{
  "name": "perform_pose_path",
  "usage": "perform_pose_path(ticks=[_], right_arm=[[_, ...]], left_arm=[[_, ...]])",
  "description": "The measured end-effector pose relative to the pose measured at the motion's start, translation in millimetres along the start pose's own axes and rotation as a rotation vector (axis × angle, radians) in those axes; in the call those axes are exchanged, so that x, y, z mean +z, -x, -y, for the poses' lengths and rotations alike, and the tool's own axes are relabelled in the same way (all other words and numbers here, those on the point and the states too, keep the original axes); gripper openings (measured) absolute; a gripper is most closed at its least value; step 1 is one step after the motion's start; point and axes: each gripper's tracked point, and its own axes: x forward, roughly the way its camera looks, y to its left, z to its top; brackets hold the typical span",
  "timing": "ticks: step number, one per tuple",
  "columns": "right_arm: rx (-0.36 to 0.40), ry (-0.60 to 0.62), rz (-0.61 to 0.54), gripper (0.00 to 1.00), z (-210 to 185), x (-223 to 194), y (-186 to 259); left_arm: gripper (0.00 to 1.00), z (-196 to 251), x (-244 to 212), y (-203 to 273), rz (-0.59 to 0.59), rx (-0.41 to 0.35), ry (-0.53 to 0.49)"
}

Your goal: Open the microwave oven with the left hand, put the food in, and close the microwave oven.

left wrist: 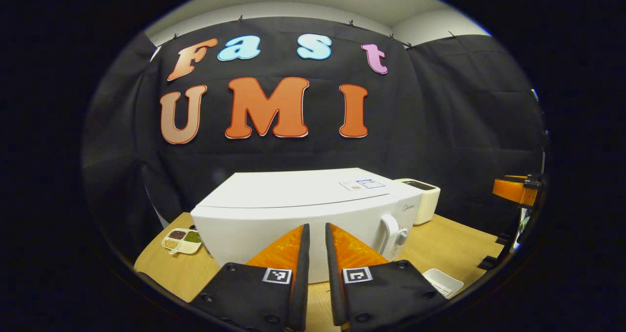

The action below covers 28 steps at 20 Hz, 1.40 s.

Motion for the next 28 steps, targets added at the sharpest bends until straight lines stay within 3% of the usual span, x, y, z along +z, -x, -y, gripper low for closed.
perform_pose_path(ticks=[1,2,5,8,11,13,18,28], right_arm=[[0.009,0.003,0.006,0.95,-5.1,5.4,3.9],[0.016,0.007,0.011,0.95,-10.1,11.3,7.9],[0.047,0.006,0.037,0.95,-25.3,32.1,21.4],[0.075,0.013,0.054,0.94,-40.1,48.6,35.0],[0.105,0.016,0.065,0.95,-52.7,61.6,47.4],[0.124,0.006,0.069,0.95,-59.6,68.7,54.4],[0.128,0.016,0.095,0.95,-64.3,84.1,65.9],[0.13,0.012,0.095,0.95,-61.8,79.3,68.7]], left_arm=[[0.29,-8.3,5.3,12.2,-0.006,0.012,0.003],[0.23,-20.0,14.1,24.2,-0.006,0.034,-0.001],[0.27,-57.3,43.1,60.3,0.029,0.093,0.0],[0.39,-92.4,70.6,98.5,0.069,0.154,0.017],[0.94,-125.3,93.3,137.4,0.12,0.21,0.001],[0.98,-141.8,103.1,161.4,0.153,0.249,0.003],[0.95,-168.4,111.0,197.1,0.183,0.337,-0.047],[0.98,-161.8,100.4,192.2,0.167,0.316,-0.009]])
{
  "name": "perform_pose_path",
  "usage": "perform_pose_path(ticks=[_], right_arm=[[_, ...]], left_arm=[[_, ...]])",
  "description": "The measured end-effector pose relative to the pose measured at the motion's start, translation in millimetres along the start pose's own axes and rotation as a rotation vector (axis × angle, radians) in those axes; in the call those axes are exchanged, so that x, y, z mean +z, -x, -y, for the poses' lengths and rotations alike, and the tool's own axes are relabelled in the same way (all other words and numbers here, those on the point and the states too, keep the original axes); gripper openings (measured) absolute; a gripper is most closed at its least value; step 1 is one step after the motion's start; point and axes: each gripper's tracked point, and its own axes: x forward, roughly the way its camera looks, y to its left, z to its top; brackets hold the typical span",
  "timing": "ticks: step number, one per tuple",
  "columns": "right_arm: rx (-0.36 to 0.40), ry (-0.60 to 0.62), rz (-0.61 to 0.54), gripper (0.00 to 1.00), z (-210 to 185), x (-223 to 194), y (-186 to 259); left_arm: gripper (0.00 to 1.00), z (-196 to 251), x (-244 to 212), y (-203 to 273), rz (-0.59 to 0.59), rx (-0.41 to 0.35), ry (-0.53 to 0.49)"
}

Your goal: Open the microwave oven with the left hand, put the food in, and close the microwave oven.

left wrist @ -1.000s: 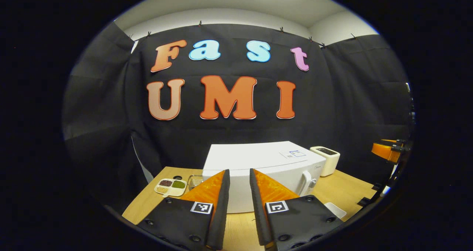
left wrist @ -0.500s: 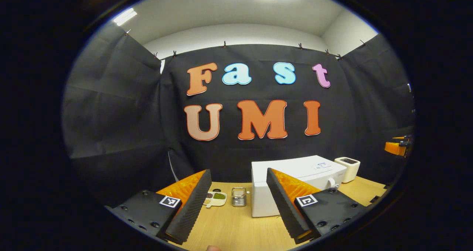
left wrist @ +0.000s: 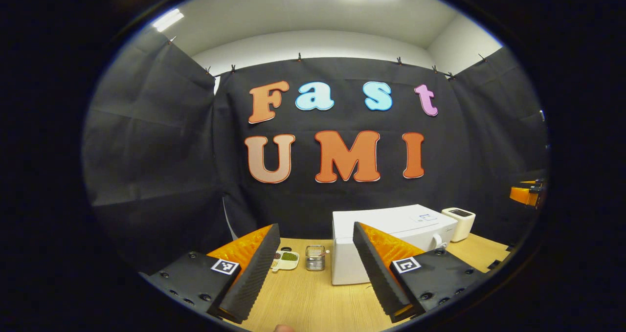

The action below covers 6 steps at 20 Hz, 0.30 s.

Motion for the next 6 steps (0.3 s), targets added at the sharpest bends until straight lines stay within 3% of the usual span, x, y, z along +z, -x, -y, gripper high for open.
perform_pose_path(ticks=[2,3,6], right_arm=[[-0.004,-0.003,-0.001,0.95,1.6,-1.2,-1.6],[-0.007,-0.002,-0.001,0.95,2.7,-2.0,-1.8],[-0.003,0.001,0.002,0.95,1.7,-2.2,-1.5]], left_arm=[[1.0,-1.1,-3.7,0.5,-0.006,0.003,-0.001],[0.94,-2.0,-3.8,0.1,-0.008,0.005,-0.002],[0.98,-4.2,-5.1,1.3,-0.012,0.011,-0.002]])
